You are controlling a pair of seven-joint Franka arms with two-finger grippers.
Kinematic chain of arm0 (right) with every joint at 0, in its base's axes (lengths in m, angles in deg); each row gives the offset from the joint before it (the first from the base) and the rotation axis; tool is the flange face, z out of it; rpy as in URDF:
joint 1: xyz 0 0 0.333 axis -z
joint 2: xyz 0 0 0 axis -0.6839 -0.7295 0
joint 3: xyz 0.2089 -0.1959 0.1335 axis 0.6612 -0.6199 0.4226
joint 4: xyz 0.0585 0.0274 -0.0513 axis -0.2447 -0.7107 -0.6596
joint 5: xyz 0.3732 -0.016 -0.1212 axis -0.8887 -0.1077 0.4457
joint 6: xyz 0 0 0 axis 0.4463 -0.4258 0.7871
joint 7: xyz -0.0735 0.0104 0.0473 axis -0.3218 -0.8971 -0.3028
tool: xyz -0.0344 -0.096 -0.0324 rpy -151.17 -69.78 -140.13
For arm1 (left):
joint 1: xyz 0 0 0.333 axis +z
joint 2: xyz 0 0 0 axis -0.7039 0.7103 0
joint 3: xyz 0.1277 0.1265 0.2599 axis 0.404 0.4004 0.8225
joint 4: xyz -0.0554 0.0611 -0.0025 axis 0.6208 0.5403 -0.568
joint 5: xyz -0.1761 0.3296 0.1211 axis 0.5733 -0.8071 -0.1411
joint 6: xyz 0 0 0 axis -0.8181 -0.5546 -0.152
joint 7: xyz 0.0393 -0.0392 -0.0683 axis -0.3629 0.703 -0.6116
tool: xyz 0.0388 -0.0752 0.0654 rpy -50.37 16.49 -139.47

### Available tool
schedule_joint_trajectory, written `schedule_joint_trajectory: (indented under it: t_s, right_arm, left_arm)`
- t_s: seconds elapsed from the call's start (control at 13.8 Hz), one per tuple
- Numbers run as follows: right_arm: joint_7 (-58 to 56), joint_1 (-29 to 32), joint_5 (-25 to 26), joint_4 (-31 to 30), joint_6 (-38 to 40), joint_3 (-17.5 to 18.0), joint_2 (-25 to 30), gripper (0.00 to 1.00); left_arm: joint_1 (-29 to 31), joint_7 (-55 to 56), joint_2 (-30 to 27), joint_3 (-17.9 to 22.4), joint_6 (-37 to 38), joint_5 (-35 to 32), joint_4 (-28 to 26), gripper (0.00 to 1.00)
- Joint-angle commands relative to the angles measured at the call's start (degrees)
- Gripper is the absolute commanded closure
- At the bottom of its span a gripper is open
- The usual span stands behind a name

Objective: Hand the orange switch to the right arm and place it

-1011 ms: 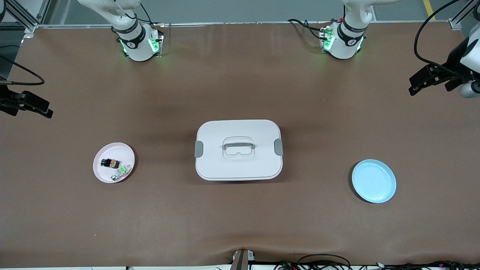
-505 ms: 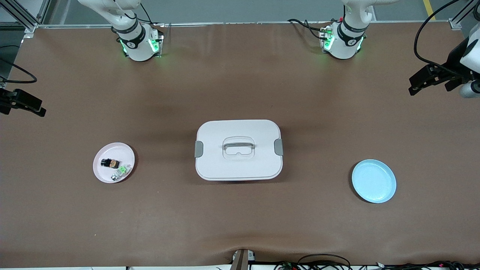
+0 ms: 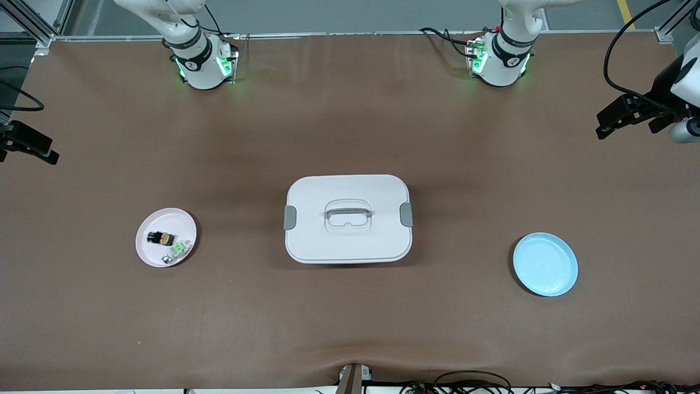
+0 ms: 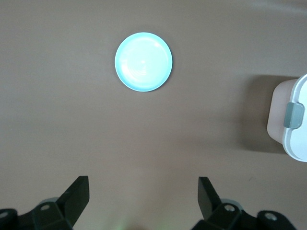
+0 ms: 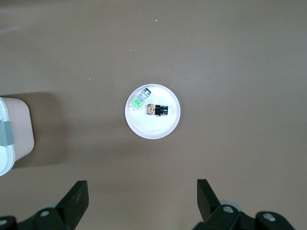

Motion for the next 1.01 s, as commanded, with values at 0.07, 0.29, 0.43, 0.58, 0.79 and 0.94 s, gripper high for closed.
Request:
schedule_joint_trajectory:
  t_s: [0.07,0.29,0.43,0.58,0.79,0.94]
  right_arm:
    - [0.17,1.03,-1.39,-1.26,1.28,0.65,1.38,0.00]
    - [2.55,1.12,-2.26,-1.26,1.47,0.57,1.38,0.00]
    - [3.16,1.21,-2.62,-1.26,1.82,0.48,1.38,0.00]
    - [3.16,1.30,-3.50,-1.26,1.91,0.48,1.38,0.00]
    - [2.99,1.30,-3.50,-1.26,1.91,0.48,1.38,0.00]
    - [2.99,1.56,-3.50,-1.26,2.00,0.48,1.29,0.00]
  left_arm:
    - [0.11,-0.88,0.02,0.08,0.59,0.70,-0.08,0.00]
    - [0.20,-1.06,0.02,0.08,0.59,0.70,-0.08,0.00]
    - [0.46,-1.41,0.02,0.08,0.59,0.70,0.18,0.00]
    - [0.46,-1.32,0.02,0.08,0.59,0.70,0.36,0.00]
    - [0.37,-1.32,0.02,0.08,0.59,0.70,0.36,0.00]
    - [0.37,-1.32,0.02,0.08,0.67,0.70,0.44,0.00]
